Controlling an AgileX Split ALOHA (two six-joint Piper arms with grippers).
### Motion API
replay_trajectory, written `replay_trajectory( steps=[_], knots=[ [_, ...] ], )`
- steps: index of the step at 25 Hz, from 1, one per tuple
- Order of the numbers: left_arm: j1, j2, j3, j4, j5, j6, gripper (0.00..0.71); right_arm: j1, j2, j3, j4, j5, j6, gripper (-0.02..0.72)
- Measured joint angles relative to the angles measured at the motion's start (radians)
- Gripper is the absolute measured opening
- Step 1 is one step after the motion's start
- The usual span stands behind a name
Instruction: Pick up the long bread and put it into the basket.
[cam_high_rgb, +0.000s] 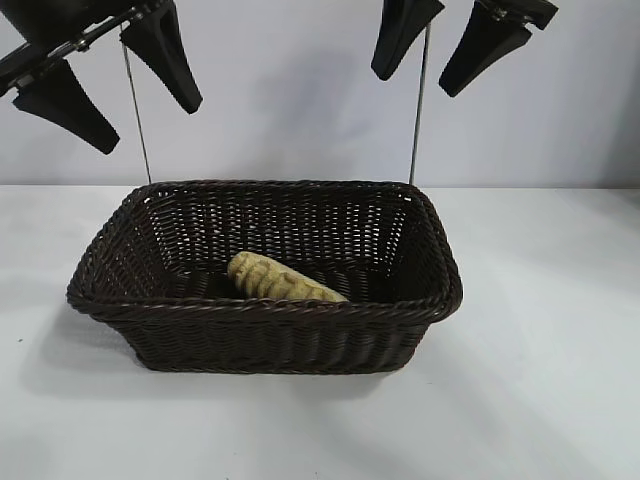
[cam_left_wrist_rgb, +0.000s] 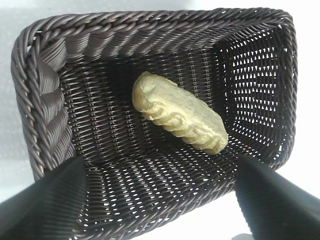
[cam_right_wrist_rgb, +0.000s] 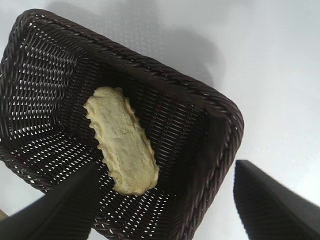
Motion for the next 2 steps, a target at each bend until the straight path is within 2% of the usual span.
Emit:
replay_trajectory(
  steps=[2],
  knots=[
    [0.000,0.000,0.000,0.000,0.000,0.000,0.595,0.000,0.000,0.000,0.000,0.000,0.001,0.540]
  ],
)
